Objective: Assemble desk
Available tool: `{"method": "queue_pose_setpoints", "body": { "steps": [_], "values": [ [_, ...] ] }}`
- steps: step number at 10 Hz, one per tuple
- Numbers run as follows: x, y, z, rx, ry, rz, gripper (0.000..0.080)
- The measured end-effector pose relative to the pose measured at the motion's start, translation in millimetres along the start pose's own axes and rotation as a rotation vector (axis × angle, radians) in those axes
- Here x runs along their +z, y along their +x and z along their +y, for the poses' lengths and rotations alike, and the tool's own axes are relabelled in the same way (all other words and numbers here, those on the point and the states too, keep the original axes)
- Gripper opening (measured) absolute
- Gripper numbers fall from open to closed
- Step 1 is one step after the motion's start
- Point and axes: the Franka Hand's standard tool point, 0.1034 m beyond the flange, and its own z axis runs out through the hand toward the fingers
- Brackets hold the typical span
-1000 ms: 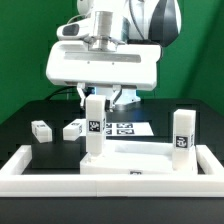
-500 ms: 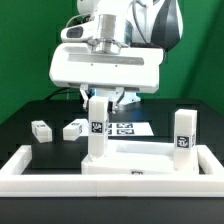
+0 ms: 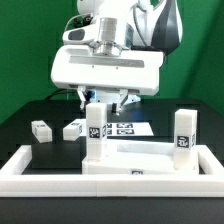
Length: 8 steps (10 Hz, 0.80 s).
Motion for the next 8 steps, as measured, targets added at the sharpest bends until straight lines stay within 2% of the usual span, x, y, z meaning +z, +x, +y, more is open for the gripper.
{"method": "queue_pose_setpoints", "body": {
  "steps": [1,2,3,8],
  "values": [
    [0.0,0.0,0.0,0.000,0.000,0.000,0.0541],
    [0.0,0.0,0.0,0.000,0.000,0.000,0.0627],
    [0.0,0.0,0.0,0.000,0.000,0.000,0.0643],
    [0.4,-1.0,1.7,0.003,0.002,-0.016,0.0649]
  ]
}}
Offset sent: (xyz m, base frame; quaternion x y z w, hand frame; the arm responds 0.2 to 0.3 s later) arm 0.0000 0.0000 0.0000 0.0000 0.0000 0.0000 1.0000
